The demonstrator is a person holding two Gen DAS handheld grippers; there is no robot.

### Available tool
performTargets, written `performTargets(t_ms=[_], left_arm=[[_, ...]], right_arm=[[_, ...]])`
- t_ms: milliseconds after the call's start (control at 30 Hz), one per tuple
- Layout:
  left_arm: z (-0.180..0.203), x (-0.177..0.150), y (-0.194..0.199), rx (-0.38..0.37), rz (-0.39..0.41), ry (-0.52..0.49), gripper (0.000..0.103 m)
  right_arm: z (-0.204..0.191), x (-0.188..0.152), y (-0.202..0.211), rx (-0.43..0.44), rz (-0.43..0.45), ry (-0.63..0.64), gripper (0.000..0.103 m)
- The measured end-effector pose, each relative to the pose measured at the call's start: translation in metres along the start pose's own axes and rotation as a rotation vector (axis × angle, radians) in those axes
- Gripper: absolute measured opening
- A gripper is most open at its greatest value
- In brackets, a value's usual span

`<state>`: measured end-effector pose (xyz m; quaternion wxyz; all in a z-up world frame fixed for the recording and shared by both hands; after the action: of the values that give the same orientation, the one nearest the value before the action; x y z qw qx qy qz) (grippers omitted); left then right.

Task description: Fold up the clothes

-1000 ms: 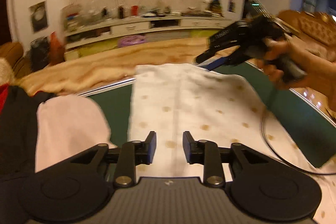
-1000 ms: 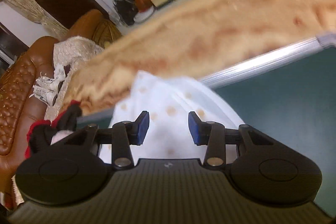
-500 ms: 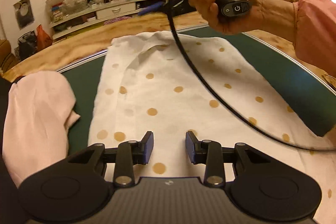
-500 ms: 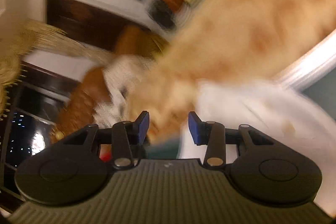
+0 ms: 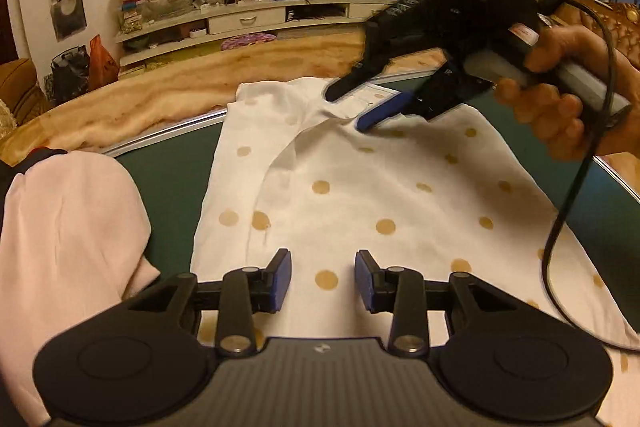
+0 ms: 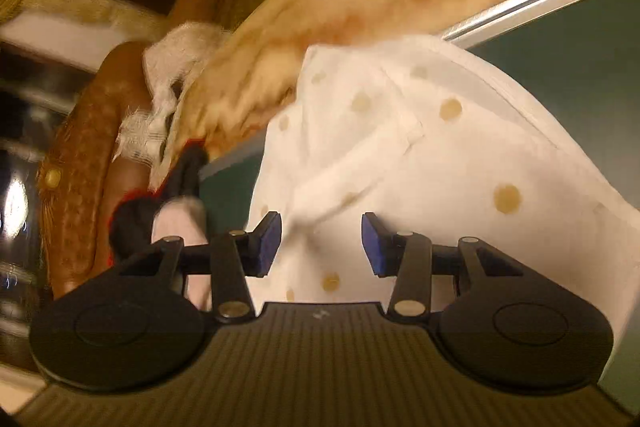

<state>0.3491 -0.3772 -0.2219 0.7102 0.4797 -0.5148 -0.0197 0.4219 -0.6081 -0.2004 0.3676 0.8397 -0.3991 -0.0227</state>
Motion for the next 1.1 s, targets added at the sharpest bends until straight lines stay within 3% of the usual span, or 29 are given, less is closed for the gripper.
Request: performTargets(t_ms=[33, 233, 300, 500, 633, 767, 867, 967, 1033, 1100], left_arm=[[0.001, -0.001, 0.0, 0.005, 0.001, -0.008, 0.042], [0.001, 0.0, -0.001, 0.009, -0.008, -0.014, 0.042], [0.0, 0.004, -0.004, 0.006, -0.005, -0.015, 0.042], [0.001, 0.031, -0.036, -0.042, 0.007, -0.027, 0.042], [-0.004, 0.058, -0.068, -0.068, 0.01, -0.027, 0.042], [-0.025, 0.081, -0.093, -0.005, 0.016, 0.035, 0.042], [-0.046, 0.089, -0.104, 0.145, 0.014, 0.108, 0.042], [-0.069, 0.089, -0.105, 0.231, 0.002, 0.225, 0.042], [-0.074, 0.087, -0.098, 0.212, 0.018, 0.269, 0.042], [-0.067, 0.087, -0.083, 0.103, 0.077, 0.245, 0.042]], right_arm=[[-0.005, 0.004, -0.003, -0.025, 0.034, 0.001, 0.051], [-0.029, 0.036, -0.019, 0.166, 0.214, 0.085, 0.052], [-0.028, 0.037, -0.015, 0.173, 0.219, 0.1, 0.054], [-0.007, 0.017, 0.033, -0.17, 0.256, 0.283, 0.055], [0.02, 0.011, 0.06, -0.256, 0.205, 0.258, 0.055], [0.037, -0.002, 0.074, -0.285, 0.182, 0.252, 0.055], [0.047, -0.014, 0.086, -0.278, 0.159, 0.241, 0.055], [0.052, -0.018, 0.092, -0.253, 0.158, 0.216, 0.055], [0.055, -0.02, 0.095, -0.236, 0.158, 0.199, 0.055], [0.057, -0.019, 0.097, -0.225, 0.16, 0.186, 0.055]])
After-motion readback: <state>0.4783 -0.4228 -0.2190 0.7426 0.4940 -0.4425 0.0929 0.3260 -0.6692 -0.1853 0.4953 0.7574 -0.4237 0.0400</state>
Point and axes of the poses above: each gripper's, at about its wrist camera, not at the fingertips, and y roughly against the way its jaws point, z to its right, x to its top, the point moved 2 cm from there along -y, roughly the way its jaws point, and after that the axes turned 2 degrees about z, right-handed, at the moved point
